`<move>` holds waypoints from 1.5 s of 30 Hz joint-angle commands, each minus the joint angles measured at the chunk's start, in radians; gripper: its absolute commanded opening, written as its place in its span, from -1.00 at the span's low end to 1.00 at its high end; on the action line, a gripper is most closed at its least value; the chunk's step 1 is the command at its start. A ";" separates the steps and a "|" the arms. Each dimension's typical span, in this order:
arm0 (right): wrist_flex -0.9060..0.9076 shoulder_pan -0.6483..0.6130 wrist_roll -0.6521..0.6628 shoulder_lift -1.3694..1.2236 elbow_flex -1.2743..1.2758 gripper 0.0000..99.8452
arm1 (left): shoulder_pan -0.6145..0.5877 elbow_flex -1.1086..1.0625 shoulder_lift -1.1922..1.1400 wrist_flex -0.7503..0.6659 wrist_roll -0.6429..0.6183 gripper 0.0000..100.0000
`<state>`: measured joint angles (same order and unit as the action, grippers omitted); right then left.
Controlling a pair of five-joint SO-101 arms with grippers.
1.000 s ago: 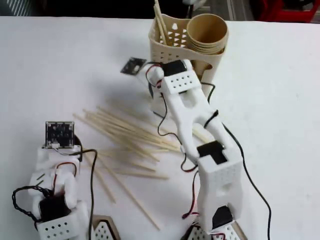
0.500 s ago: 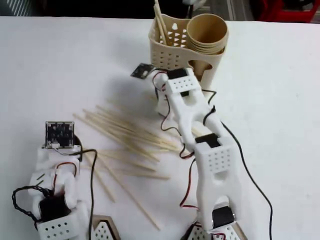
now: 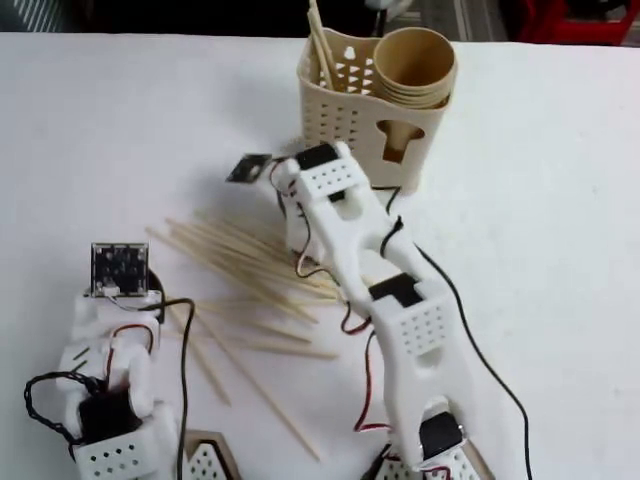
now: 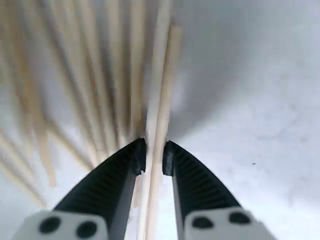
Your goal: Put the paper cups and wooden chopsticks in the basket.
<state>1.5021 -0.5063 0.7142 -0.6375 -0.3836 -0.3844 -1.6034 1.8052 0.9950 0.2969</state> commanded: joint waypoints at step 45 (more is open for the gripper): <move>-0.871 0.180 -0.425 0.254 -0.446 -0.97 | -0.002 0.008 0.012 -0.026 0.011 -0.69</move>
<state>0.6536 -0.3498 0.2984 -0.3659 -0.7994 -0.3844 -1.6034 1.8052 0.9950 0.2969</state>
